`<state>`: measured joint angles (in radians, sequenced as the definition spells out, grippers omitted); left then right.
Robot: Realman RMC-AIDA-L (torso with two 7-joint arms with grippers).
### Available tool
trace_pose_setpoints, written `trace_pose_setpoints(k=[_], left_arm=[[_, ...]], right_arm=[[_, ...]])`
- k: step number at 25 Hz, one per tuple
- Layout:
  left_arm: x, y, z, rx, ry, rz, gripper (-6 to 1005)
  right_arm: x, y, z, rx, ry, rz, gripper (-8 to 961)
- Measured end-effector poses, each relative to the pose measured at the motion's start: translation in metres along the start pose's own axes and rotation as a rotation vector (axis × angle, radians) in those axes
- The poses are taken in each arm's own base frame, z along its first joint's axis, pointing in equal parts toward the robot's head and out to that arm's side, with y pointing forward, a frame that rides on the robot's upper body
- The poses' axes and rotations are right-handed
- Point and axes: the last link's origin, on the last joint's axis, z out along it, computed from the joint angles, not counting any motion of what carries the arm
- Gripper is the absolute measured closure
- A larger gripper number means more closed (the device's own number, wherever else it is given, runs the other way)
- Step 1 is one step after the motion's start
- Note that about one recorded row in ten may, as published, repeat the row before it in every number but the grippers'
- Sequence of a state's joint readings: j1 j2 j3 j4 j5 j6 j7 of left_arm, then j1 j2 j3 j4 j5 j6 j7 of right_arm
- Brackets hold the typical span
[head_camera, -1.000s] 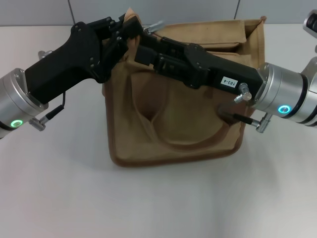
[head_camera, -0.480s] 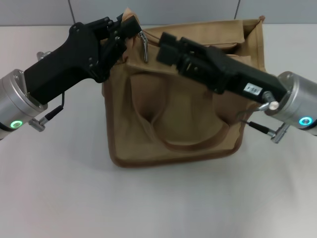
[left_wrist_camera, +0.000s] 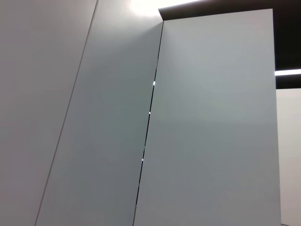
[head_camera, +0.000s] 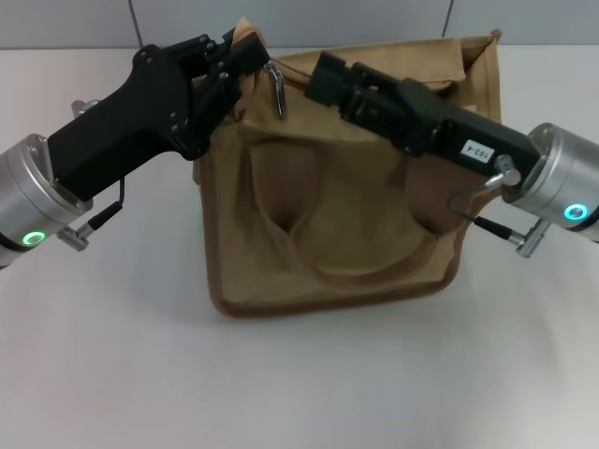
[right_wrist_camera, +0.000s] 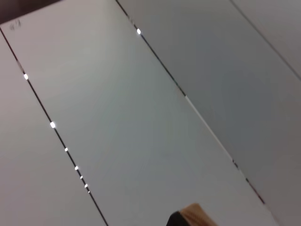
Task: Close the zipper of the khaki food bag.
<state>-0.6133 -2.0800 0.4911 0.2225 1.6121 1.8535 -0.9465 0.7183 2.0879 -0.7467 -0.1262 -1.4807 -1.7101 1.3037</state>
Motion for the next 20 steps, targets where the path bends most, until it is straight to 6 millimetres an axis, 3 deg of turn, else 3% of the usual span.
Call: trace_pose_setpoints(k=[20], left_arm=[[0.0,0.0,0.004,-0.008,0.009,-0.009,901]], right_arm=[[0.008,0.004,0.017,-0.055,0.099,0.034,314]])
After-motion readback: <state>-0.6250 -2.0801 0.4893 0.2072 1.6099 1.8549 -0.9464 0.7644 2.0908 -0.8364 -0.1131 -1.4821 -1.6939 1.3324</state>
